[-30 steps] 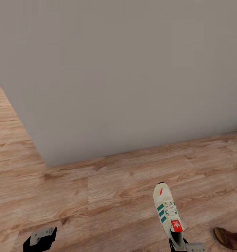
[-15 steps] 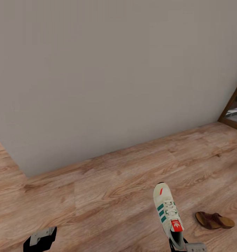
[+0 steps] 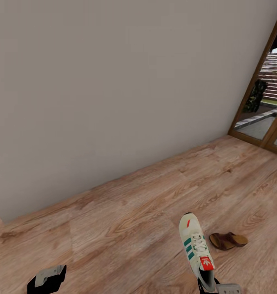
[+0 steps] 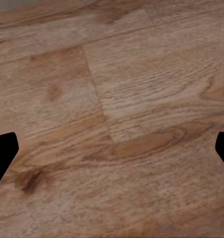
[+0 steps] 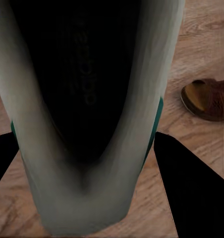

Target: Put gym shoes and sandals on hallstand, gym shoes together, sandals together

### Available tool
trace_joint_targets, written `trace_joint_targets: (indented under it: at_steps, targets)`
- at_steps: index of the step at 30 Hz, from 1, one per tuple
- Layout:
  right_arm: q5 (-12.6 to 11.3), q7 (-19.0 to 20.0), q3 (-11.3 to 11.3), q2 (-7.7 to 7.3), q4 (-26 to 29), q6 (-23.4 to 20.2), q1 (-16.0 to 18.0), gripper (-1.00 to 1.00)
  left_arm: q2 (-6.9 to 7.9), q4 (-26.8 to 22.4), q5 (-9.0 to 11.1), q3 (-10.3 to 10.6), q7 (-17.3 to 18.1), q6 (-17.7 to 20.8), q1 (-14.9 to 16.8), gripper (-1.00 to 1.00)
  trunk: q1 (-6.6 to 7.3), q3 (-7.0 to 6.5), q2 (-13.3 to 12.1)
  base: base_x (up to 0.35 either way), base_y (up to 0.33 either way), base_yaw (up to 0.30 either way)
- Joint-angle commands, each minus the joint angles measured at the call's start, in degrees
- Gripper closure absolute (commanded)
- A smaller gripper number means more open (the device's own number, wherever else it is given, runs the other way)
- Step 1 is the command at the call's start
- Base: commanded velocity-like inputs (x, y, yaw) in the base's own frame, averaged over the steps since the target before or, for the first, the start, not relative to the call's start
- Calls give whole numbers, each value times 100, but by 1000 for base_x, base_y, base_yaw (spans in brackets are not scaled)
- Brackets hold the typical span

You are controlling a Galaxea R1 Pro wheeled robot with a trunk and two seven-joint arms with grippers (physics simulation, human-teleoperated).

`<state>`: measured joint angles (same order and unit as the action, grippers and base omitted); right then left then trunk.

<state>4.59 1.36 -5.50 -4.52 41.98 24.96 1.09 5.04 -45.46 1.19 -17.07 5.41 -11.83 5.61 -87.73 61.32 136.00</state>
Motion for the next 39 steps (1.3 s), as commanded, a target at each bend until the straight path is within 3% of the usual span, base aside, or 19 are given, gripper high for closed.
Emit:
trace_joint_targets:
  at_steps: [1,39]
  targets:
    - [42,13,-21,4,-4,17,5,100,-3,2,13,-22,47,-13,4,-100,1,4,2,0,0,-300]
    - [42,13,-21,4,3,17,3,100,-3,2,21,-15,47,-12,2,-100,1,4,2,11,11,-300]
